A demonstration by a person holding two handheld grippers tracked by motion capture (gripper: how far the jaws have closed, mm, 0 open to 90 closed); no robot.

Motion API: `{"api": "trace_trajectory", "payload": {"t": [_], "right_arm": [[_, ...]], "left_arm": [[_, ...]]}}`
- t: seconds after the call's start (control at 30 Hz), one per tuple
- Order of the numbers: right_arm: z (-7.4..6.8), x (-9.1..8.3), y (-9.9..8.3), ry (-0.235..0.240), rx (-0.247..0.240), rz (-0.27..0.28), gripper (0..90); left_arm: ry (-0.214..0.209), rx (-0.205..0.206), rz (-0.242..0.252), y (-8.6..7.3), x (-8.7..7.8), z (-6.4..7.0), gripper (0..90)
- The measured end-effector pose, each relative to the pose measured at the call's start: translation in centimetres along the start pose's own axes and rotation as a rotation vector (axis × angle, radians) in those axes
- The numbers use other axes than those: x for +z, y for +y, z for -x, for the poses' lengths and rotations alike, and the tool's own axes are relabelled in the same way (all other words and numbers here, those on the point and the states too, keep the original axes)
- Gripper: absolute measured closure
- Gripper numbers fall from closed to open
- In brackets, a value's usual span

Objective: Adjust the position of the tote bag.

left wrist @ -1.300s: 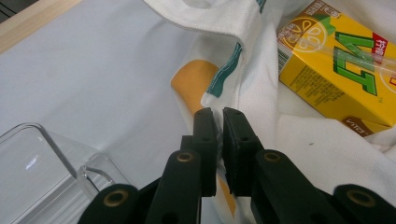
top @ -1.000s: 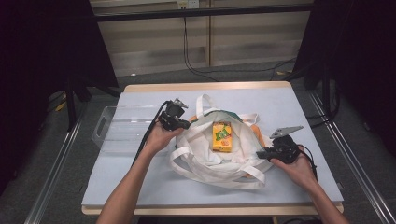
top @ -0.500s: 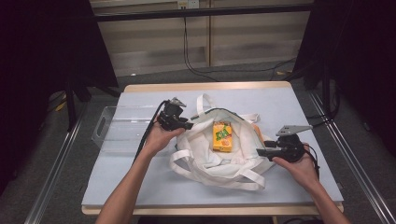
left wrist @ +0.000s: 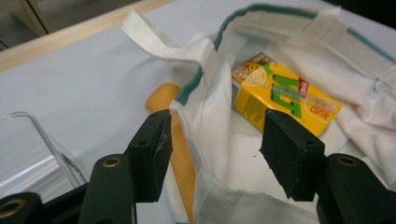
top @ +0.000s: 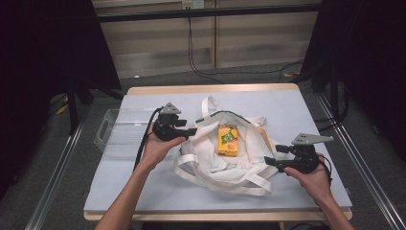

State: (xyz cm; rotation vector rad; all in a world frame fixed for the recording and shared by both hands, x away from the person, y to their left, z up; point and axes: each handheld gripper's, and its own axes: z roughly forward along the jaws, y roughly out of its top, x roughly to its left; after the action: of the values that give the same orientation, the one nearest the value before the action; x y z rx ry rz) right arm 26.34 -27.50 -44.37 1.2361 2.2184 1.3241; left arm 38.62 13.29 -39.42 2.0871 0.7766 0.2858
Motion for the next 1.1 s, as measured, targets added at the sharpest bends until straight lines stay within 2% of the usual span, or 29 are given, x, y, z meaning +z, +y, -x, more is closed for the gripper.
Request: {"api": "trace_trajectory", "payload": {"t": [0.1,0.2,0.23,0.27,0.33,0.4,0.43,0.47,0.63,0.73,0.8,0.9,0.93,1.03,1.1], "right_arm": [[-0.5,-0.6,-0.1,0.006,-0.010,0.024,29.5],[-0.9,-0.9,-0.7,0.023,-0.015,0.064,30.3],[-1.0,-0.8,-1.0,0.020,-0.006,0.081,30.3],[-1.0,-0.7,-1.2,0.031,-0.008,0.068,30.0],[-1.1,-0.7,-1.4,0.019,-0.012,0.074,30.0],[-1.2,-0.9,-1.4,0.036,-0.002,0.094,30.1],[-1.3,-1.0,-1.4,0.034,-0.006,0.100,30.2],[-1.4,-1.1,-1.3,0.034,-0.002,0.105,30.4],[-1.9,-1.3,-1.1,0.048,-0.021,0.095,31.5],[-2.1,-1.3,-1.1,0.055,-0.026,0.089,31.0],[-2.1,-1.1,-1.1,0.058,-0.027,0.081,31.0],[-2.1,-0.9,-1.1,0.057,-0.032,0.078,31.0],[-2.1,-0.9,-1.1,0.058,-0.031,0.074,31.0],[-2.2,-0.9,-1.1,0.061,-0.037,0.072,30.5],[-2.2,-0.8,-1.1,0.063,-0.040,0.070,30.3]], "left_arm": [[-0.006,0.003,0.042,0.1,-1.1,0.6,43.1],[-0.033,-0.008,0.099,-0.3,-1.6,1.6,48.4],[-0.037,-0.003,0.100,-0.4,-1.5,1.9,49.0],[-0.055,0.004,0.100,-0.4,-1.4,2.3,49.2],[-0.070,0.008,0.090,-0.4,-1.0,3.1,49.1],[-0.088,0.005,0.072,-0.2,-0.5,3.7,49.0],[-0.080,0.002,0.055,0.0,0.0,4.3,49.0],[-0.077,0.018,0.047,0.1,0.3,4.5,49.0],[-0.093,0.021,0.000,0.9,2.5,6.3,50.2],[-0.086,0.041,-0.025,1.7,3.0,7.4,48.1],[-0.091,0.068,-0.022,2.6,2.8,8.2,45.3],[-0.070,0.039,-0.021,3.6,3.1,9.0,41.6],[-0.081,0.018,-0.029,3.7,3.5,9.2,40.5],[-0.062,-0.064,-0.078,3.2,5.2,9.4,35.3],[-0.056,-0.084,-0.111,2.7,6.0,9.5,31.1]]}}
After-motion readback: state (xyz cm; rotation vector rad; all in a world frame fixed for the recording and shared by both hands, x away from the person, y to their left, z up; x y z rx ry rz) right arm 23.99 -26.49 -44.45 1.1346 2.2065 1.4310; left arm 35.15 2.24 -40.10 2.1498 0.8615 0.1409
